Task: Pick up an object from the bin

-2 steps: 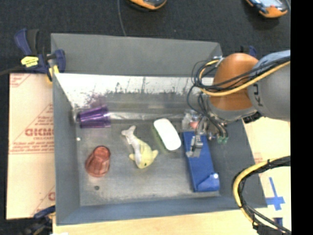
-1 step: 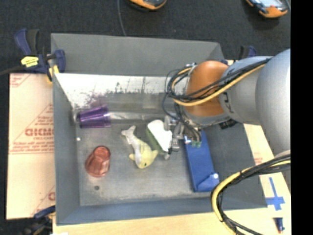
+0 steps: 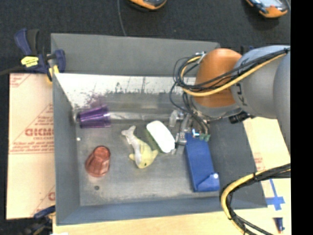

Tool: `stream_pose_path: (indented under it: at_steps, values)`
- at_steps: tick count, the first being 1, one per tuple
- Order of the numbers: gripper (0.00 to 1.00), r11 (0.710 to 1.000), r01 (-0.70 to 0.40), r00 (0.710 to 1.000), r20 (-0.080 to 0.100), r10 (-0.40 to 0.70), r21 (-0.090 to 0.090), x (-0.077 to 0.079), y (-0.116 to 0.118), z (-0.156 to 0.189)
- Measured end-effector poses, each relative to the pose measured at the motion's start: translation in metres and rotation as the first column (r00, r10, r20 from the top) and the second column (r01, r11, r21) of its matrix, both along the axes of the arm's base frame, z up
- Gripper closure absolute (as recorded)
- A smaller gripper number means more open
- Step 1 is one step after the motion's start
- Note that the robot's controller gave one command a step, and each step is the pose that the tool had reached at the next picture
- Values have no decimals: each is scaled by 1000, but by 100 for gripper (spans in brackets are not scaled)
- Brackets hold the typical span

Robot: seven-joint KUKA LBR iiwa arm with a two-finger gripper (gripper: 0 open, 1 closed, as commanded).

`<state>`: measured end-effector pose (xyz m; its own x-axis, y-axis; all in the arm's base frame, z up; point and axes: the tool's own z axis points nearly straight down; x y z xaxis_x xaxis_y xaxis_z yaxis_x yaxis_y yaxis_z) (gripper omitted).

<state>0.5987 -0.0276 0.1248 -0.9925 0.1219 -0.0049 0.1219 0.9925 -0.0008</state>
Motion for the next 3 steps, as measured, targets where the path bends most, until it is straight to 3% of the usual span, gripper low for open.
stream_pose_path:
  at_steps: [1, 3]
  values:
    - [0, 999, -40, 999, 10, 40, 0, 9, 28, 26]
    - [0, 999, -40, 999, 11, 40, 1, -41, 66, -25]
